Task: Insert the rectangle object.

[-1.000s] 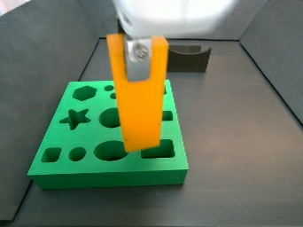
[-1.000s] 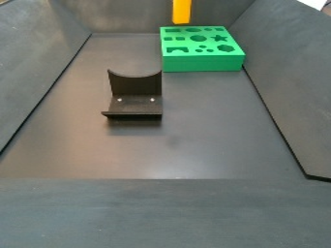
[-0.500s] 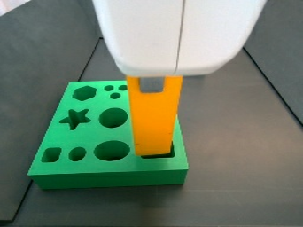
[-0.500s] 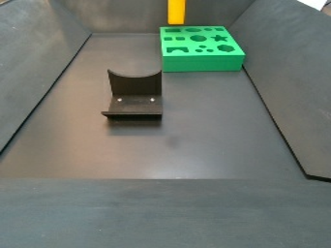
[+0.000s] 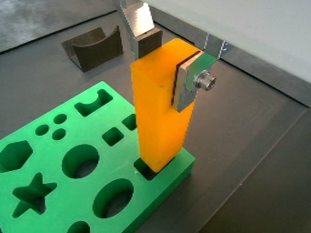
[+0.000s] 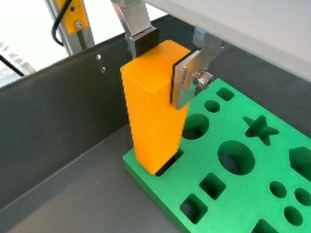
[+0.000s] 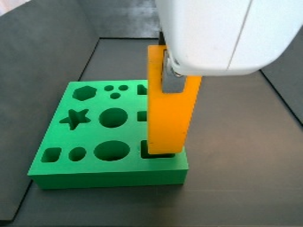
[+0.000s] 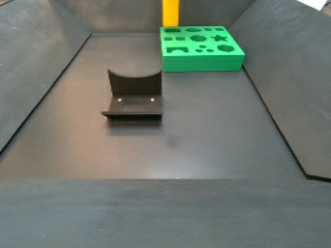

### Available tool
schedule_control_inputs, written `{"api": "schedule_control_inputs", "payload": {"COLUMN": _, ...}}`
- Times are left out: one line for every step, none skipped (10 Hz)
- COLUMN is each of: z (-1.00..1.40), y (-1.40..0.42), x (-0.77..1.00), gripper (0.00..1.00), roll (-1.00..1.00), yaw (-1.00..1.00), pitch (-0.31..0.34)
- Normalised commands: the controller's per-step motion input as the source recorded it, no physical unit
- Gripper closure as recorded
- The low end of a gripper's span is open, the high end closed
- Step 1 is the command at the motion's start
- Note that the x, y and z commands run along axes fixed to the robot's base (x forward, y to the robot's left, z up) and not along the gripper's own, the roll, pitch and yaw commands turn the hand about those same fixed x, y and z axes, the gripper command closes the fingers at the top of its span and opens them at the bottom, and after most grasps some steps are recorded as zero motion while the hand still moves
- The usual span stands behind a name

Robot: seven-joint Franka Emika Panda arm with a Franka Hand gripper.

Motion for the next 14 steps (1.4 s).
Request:
{"api": "schedule_control_inputs", "payload": {"z": 0.00, "y": 0.27, "x": 0.00, "gripper": 1.00, "roll": -0.04, "yaw": -0.20, "pitch": 0.084}}
{"api": "schedule_control_inputs", "payload": {"z": 0.00, "y": 0.17, "x": -0.03, "gripper": 1.00, "roll": -0.11, "yaw": -0.17, "pitch": 0.043}}
{"api": "schedule_control_inputs", "payload": {"z": -0.02, "y": 0.00, "x": 0.00, "gripper": 1.00, "roll": -0.13, "yaw": -0.06, "pitch": 0.049}}
{"api": "schedule_control_inputs", "payload": {"z": 0.00, "y": 0.00, "x": 0.00, "gripper": 1.00, "roll": -0.15, "yaw": 0.00, "pitch": 0.056}}
{"api": "schedule_control_inputs", "payload": {"z": 0.00, "y": 0.00, "x": 0.00, "gripper": 1.00, "roll": -0.20, "yaw": 0.00, "pitch": 0.034}}
{"api": "schedule_control_inputs", "payload": {"z": -0.01, "y": -0.03, "x": 0.00, "gripper": 1.00, "roll": -0.19, "yaw": 0.00, "pitch": 0.020}}
{"api": "schedule_control_inputs", "payload": {"z": -0.05, "y": -0.06, "x": 0.00, "gripper": 1.00, "roll": -0.20, "yaw": 0.03, "pitch": 0.021}}
{"api": "schedule_control_inputs", "payload": {"z": -0.03, "y": -0.01, "x": 0.00, "gripper": 1.00, "roll": -0.15, "yaw": 0.03, "pitch": 0.010}}
{"api": "schedule_control_inputs", "payload": {"z": -0.01, "y": 0.00, "x": 0.00, "gripper": 1.00, "roll": -0.11, "yaw": 0.01, "pitch": 0.011}}
{"api": "schedule_control_inputs", "payload": {"z": -0.07, "y": 0.00, "x": 0.00, "gripper": 1.00, "roll": -0.04, "yaw": 0.04, "pitch": 0.000}}
{"api": "schedule_control_inputs", "payload": {"z": -0.13, "y": 0.00, "x": 0.00, "gripper": 1.00, "roll": -0.03, "yaw": 0.13, "pitch": 0.000}}
{"api": "schedule_control_inputs", "payload": {"z": -0.13, "y": -0.02, "x": 0.00, "gripper": 1.00, "roll": -0.02, "yaw": 0.04, "pitch": 0.000}}
{"api": "schedule_control_inputs", "payload": {"z": -0.15, "y": -0.06, "x": 0.00, "gripper": 1.00, "roll": -0.03, "yaw": 0.00, "pitch": 0.000}}
{"api": "schedule_control_inputs", "payload": {"z": -0.14, "y": -0.08, "x": 0.00, "gripper": 1.00, "roll": -0.06, "yaw": 0.00, "pitch": 0.000}}
